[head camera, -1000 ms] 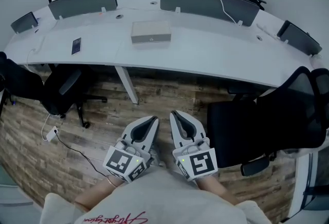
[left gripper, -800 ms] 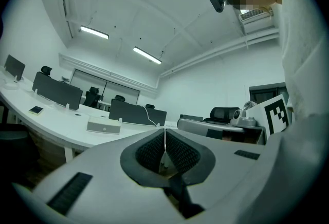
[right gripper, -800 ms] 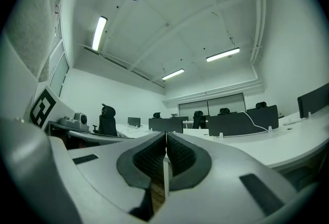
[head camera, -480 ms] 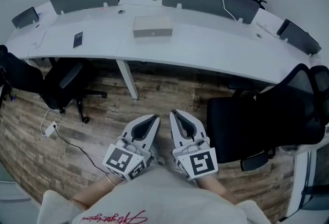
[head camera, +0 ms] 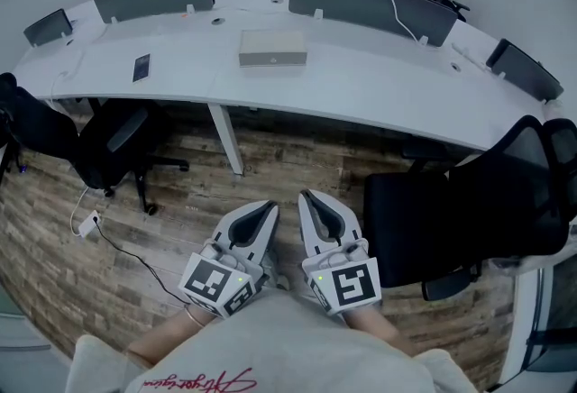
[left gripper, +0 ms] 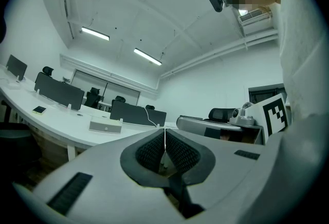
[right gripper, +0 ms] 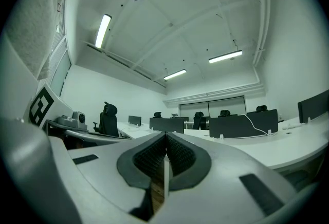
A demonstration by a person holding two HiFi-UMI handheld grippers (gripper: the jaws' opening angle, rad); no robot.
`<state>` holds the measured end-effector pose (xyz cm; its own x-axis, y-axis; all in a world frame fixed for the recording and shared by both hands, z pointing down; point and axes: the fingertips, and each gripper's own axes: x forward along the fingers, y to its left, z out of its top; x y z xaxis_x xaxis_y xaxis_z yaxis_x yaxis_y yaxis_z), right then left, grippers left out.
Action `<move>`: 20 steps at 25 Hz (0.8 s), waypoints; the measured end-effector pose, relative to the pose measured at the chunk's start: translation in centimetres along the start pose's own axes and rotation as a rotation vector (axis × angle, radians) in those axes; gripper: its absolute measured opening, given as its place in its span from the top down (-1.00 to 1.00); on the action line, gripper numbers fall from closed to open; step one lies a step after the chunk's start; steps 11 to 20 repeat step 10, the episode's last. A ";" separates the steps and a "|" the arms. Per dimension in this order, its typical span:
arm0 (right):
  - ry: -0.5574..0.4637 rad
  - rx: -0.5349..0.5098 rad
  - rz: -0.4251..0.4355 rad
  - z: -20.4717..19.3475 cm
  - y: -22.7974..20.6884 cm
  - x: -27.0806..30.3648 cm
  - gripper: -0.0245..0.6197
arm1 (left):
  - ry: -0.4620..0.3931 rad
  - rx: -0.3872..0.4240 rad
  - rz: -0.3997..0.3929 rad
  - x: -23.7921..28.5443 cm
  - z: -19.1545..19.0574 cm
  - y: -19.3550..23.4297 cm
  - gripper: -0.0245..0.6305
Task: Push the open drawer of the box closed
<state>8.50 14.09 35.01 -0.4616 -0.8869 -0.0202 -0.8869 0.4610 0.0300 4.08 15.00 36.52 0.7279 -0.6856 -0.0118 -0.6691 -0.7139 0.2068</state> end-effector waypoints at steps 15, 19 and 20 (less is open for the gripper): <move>0.015 0.010 0.013 -0.6 0.2 0.9 0.87 | -0.022 -0.001 0.020 -0.3 0.1 1.1 0.87; 0.015 0.010 0.013 -0.6 0.2 0.9 0.87 | -0.022 -0.001 0.020 -0.3 0.1 1.1 0.87; 0.015 0.010 0.013 -0.6 0.2 0.9 0.87 | -0.022 -0.001 0.020 -0.3 0.1 1.1 0.87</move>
